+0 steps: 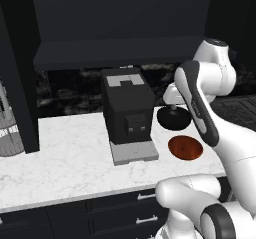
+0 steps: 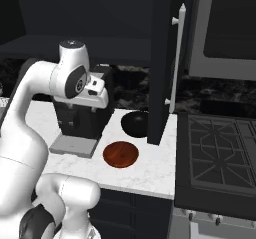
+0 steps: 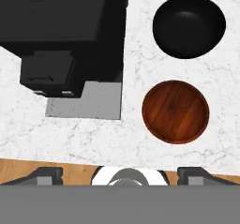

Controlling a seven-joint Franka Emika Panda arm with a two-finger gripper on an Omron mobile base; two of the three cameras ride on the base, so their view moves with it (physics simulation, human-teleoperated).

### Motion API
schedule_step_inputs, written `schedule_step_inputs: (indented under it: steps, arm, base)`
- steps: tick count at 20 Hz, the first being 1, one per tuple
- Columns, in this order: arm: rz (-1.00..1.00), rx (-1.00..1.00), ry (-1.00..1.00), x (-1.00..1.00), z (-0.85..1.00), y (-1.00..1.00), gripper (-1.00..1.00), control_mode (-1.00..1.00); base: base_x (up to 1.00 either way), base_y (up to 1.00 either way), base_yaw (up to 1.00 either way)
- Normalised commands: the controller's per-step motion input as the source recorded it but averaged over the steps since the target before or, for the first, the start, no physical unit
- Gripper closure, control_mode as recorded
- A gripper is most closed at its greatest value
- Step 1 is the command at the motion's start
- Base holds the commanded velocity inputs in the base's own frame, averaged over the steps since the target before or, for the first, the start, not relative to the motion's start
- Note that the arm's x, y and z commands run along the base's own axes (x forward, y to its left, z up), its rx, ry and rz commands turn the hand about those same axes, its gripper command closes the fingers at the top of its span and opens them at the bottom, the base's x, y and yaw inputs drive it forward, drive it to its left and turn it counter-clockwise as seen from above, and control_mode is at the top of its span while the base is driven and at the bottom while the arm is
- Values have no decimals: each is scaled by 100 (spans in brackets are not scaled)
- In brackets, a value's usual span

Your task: Pick up the bowls on the counter and stack them on top of one another in the open cabinet. Place the smaller bowl on top of the larger bowl.

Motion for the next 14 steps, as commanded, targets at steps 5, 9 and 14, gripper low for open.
schedule_step_inputs:
  steps: [5, 9, 14]
  arm:
    - [0, 0, 1, -66, -20, -9, -100, -100]
    - [-7, 0, 4, 1, -44, -15, -100, -100]
    - [-2, 0, 11, 22, -30, -45, -100, -100]
  base:
    - [0, 0, 0]
    - [0, 0, 0]
    - [0, 0, 0]
